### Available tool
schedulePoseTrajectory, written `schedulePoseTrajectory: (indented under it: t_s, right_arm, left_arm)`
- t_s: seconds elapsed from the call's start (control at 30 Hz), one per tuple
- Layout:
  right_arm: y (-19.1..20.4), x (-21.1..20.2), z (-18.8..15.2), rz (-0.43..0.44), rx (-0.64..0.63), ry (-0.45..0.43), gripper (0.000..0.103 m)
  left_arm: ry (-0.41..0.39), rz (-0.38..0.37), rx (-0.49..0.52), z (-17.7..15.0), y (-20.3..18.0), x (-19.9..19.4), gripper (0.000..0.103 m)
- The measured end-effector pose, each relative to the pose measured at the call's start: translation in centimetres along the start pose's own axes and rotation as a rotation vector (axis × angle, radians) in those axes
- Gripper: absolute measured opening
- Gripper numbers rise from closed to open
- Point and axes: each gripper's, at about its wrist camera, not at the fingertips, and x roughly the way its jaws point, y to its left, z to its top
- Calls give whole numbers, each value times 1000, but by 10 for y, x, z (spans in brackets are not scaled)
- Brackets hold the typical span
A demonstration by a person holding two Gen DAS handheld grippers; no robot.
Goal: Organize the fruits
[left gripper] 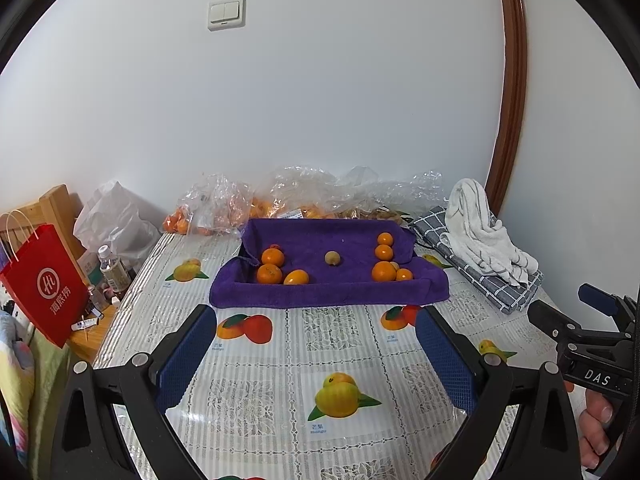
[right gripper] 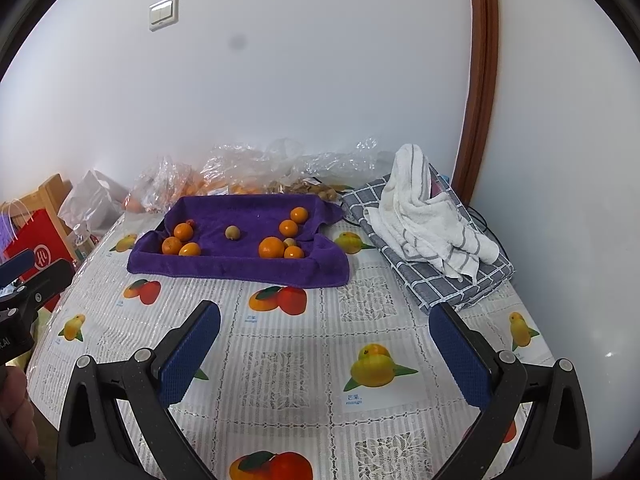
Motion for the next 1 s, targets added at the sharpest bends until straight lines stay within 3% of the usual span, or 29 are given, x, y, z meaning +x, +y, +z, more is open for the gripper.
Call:
schedulePoseTrajectory:
  t_s: [1.0]
  right_arm:
    - [1, -7, 2, 12, 0, -14, 103]
  left_arm:
    - [-7, 1, -4, 1, -2, -5, 101]
